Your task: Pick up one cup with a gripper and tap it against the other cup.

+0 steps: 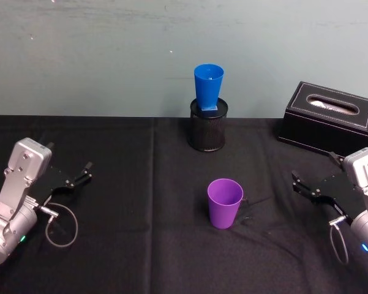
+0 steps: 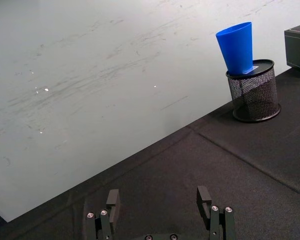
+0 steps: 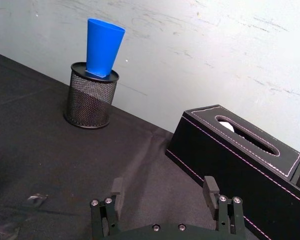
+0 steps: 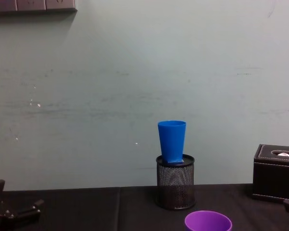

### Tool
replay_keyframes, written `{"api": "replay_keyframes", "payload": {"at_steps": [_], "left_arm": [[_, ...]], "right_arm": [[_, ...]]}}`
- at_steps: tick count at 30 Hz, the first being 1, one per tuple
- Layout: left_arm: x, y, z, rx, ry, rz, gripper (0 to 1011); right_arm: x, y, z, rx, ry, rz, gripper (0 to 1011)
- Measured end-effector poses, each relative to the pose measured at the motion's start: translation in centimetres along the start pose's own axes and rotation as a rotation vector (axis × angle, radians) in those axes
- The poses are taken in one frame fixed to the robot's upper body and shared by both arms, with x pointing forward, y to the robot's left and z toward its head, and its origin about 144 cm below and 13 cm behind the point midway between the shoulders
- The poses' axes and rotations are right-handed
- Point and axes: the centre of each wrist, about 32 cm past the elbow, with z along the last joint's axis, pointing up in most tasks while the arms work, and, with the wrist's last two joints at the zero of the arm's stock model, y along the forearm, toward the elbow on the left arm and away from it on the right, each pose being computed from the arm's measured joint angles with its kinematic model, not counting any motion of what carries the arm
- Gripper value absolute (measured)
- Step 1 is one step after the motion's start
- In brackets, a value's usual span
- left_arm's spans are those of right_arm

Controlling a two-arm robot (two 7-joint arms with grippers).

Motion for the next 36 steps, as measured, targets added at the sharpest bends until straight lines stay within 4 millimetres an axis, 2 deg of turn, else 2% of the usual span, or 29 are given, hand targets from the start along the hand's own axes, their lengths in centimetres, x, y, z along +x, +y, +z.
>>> {"api": "replay_keyframes", "payload": {"at_steps": [7, 15, 23, 29, 36], "left_arm": [[0.0, 0.0, 0.0, 0.000, 0.000, 0.000, 1012], [0.0, 0.0, 0.0, 0.000, 0.000, 0.000, 1012], [0.0, 0.0, 0.0, 0.000, 0.000, 0.000, 1011], [0.0, 0.0, 0.0, 0.000, 0.000, 0.000, 1011], [0.0, 0.0, 0.0, 0.000, 0.000, 0.000, 1011]], "right_arm": [[0.2, -0.1, 0.4, 0.061, 0.022, 0.027, 1000], [0.3, -1.1, 0.6, 0.140, 0.111, 0.110, 1000], [1.1, -2.2, -0.2, 0.169, 0.170, 0.352, 1000], [1.1, -1.8, -0.7, 0.169, 0.173, 0.515, 1000], [0.5, -0.6, -1.3, 0.160, 0.166, 0.606, 1000]]}}
